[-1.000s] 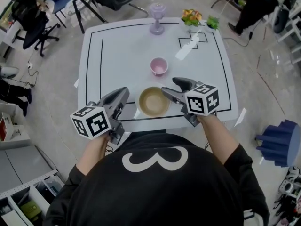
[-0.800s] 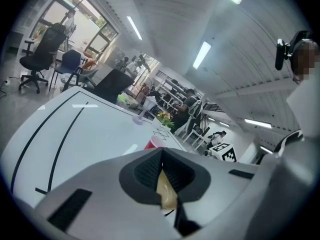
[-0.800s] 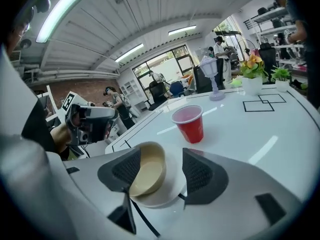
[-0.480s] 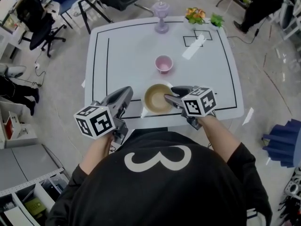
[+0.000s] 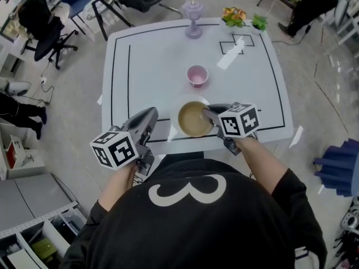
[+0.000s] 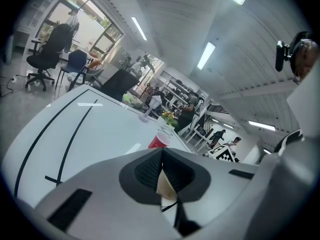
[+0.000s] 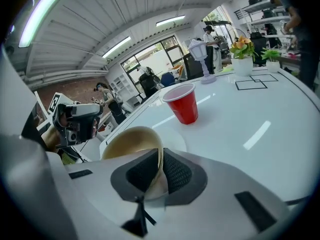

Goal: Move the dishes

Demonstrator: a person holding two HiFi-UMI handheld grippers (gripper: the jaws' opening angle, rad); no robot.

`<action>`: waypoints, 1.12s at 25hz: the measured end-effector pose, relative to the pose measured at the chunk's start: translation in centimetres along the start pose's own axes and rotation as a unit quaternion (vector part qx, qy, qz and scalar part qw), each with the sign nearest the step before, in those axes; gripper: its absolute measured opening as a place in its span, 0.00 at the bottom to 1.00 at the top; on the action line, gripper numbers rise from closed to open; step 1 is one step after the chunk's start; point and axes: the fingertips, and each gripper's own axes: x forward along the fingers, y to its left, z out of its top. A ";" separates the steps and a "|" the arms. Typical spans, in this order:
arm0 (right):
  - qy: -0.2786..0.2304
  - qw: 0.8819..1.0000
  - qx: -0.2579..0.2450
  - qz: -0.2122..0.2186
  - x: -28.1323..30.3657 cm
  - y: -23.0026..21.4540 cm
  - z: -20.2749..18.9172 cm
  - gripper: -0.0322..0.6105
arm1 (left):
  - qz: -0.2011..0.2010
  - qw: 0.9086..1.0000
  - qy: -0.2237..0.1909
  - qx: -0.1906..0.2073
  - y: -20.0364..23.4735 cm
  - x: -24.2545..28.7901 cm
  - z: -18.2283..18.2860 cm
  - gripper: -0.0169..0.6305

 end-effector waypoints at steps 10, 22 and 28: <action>-0.019 1.000 -0.008 0.000 -0.9 0.4 1.1 0.09 | -0.009 1.000 0.005 -0.001 0.0 0.7 0.0 0.03; -0.056 0.998 -0.011 -0.035 -5.4 -2.4 3.3 0.09 | -0.027 0.999 0.013 0.010 -1.2 2.5 0.6 0.03; -0.068 0.995 0.008 -0.070 -7.6 -5.4 3.6 0.09 | -0.041 0.999 0.019 0.018 -2.1 3.7 1.0 0.03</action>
